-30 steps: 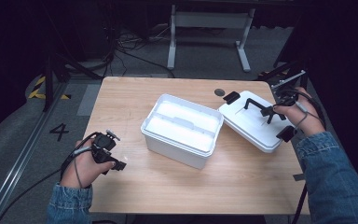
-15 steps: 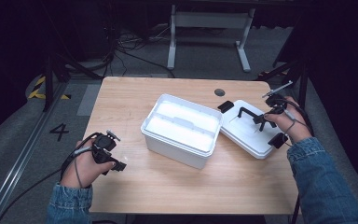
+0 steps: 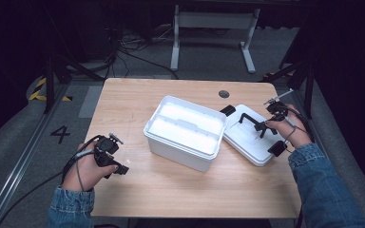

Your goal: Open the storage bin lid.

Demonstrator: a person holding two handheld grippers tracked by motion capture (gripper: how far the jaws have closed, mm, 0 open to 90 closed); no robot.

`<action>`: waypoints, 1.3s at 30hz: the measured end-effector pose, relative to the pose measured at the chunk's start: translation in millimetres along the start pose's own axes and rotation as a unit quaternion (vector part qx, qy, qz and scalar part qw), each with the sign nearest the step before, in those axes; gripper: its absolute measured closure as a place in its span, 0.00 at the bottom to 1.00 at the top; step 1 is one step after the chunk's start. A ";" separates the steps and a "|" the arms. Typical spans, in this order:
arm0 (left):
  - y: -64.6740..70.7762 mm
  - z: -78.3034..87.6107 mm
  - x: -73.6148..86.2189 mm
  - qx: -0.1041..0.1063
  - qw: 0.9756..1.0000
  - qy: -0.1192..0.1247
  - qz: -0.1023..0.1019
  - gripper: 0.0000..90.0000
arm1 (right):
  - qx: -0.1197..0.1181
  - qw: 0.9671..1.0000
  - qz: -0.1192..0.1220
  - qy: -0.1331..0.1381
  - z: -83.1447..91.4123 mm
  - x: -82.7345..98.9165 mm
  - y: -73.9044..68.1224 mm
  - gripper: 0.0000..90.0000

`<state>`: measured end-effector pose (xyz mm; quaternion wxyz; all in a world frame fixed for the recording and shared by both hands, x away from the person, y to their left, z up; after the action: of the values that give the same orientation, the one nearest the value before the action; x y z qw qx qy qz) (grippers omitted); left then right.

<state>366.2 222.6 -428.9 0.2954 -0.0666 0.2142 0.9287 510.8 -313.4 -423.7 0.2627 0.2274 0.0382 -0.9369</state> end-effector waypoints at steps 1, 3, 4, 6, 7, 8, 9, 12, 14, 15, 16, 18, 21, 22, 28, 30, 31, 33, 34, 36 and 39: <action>0.0 0.0 0.0 0.000 1.000 0.000 0.000 0.29 | -0.002 1.000 -0.002 -0.002 -1.5 1.0 -0.5 0.94; -0.2 0.3 0.1 0.000 1.000 0.000 -0.001 0.29 | -0.002 1.000 -0.001 -0.004 -3.0 2.1 -0.4 0.94; -0.3 0.3 0.1 -0.001 1.000 0.000 -0.001 0.29 | -0.003 1.000 -0.002 -0.006 -5.0 3.4 -0.5 0.94; -0.3 0.4 0.1 -0.001 1.000 0.000 -0.001 0.29 | -0.004 1.000 -0.002 -0.011 -8.2 5.3 -0.5 0.94; -0.3 0.4 0.0 -0.001 1.000 0.000 -0.001 0.29 | -0.006 1.000 -0.005 -0.013 -10.4 6.3 -0.8 0.94; -0.3 0.4 0.0 -0.001 1.000 0.000 -0.001 0.29 | -0.007 1.000 -0.004 -0.015 -11.6 6.8 -0.5 0.94; -0.3 0.4 0.0 -0.001 1.000 0.000 -0.002 0.29 | -0.009 1.000 -0.007 -0.018 -12.9 7.3 -0.7 0.94; -0.2 0.5 0.0 0.000 1.000 0.000 -0.002 0.29 | -0.013 1.000 -0.011 -0.016 -14.7 8.0 0.6 0.94; -0.3 0.7 0.0 -0.001 1.000 0.000 -0.001 0.29 | -0.016 1.000 -0.015 -0.017 -15.0 8.3 1.6 0.94; -0.3 0.6 -0.1 -0.001 1.000 0.000 -0.001 0.29 | -0.015 1.000 -0.017 -0.017 -15.0 8.5 2.4 0.93; -0.1 0.4 -0.3 0.000 1.000 0.001 0.000 0.29 | -0.015 1.000 -0.020 -0.016 -15.0 8.5 2.8 0.92; -0.4 0.2 -1.1 -0.004 1.000 0.001 -0.004 0.29 | -0.011 0.999 -0.026 -0.016 -15.2 9.2 5.0 0.88; 0.2 -0.5 -1.3 -0.002 1.000 -0.002 -0.003 0.29 | 0.004 0.999 -0.031 -0.012 -15.0 10.8 9.3 0.81; -0.3 -0.7 -1.6 -0.002 1.000 -0.002 -0.006 0.29 | 0.007 0.999 -0.034 -0.007 -14.2 11.7 10.9 0.77; 0.0 -0.8 -1.6 0.000 1.000 0.001 0.002 0.29 | 0.019 0.999 -0.035 0.020 -5.1 11.8 12.3 0.65; -0.2 -0.9 -1.6 -0.001 1.000 0.000 -0.001 0.29 | 0.021 0.999 -0.031 0.028 1.3 11.7 11.2 0.63; -0.4 -1.0 -1.7 0.000 1.000 0.000 -0.004 0.29 | 0.022 0.999 -0.030 0.032 4.6 11.9 10.7 0.63; -0.3 -1.1 -1.6 0.000 1.000 -0.001 -0.002 0.29 | 0.023 0.999 -0.028 0.039 11.0 12.5 9.6 0.62; -0.3 -1.5 -1.6 -0.001 1.000 0.000 -0.001 0.29 | 0.022 0.998 -0.025 0.048 19.0 13.6 7.0 0.61; -0.6 -1.5 -1.6 -0.002 1.000 -0.003 -0.003 0.29 | 0.018 0.998 -0.022 0.055 25.5 14.9 3.1 0.60; 0.3 -2.3 -1.8 -0.003 1.000 -0.002 -0.003 0.28 | 0.014 0.998 -0.013 0.065 35.8 18.1 -6.0 0.60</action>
<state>367.5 220.5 -430.4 0.2987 -0.0658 0.2109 0.9284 479.5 -323.7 -400.2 0.2446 0.2908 0.0449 -0.9239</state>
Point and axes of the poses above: each handheld gripper's, and its own axes: z roughly backward along the jaws, x roughly out of its underside, y roughly to its right, the point moved 3 cm from there along -z, roughly forward along the jaws, and after that the axes turned 14 degrees about x, right-handed, at the moved point
